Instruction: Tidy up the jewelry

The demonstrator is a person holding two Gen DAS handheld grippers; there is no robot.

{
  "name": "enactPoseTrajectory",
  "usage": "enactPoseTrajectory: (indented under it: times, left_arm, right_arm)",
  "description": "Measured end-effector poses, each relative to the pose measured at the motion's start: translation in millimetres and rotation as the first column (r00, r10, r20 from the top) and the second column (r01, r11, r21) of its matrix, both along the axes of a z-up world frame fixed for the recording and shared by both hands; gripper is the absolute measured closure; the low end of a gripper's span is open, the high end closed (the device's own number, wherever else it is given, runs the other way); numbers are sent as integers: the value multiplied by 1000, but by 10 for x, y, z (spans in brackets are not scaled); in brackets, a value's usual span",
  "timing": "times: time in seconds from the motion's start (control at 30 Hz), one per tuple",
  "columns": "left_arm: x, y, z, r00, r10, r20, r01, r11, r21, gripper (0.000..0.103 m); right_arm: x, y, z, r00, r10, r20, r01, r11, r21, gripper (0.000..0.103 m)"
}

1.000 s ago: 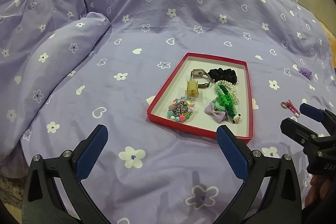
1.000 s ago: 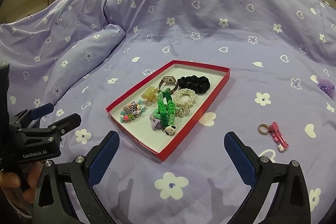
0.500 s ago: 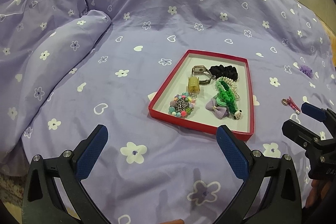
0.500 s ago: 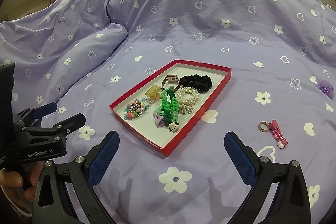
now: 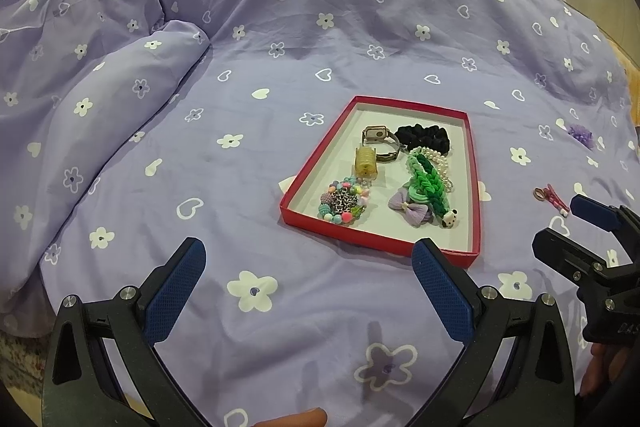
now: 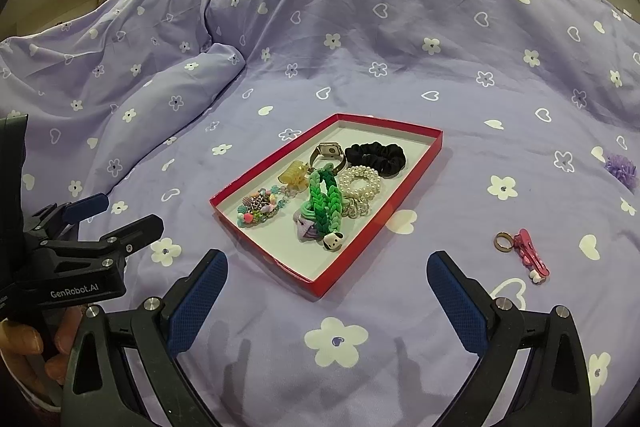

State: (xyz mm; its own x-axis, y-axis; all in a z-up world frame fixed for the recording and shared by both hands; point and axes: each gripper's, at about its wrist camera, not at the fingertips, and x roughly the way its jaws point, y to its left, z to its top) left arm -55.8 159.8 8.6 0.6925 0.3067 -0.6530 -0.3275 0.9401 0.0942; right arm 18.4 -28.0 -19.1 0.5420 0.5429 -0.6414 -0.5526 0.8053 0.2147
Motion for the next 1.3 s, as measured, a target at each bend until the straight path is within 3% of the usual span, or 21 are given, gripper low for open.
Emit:
enactPoseTrajectory:
  times: [1.3]
  left_arm:
    - [-14,-25,21,1000,-5,11,5,1000,9,0]
  right_arm:
    - [-35,-16,48,1000,0,20,0,1000,4,2]
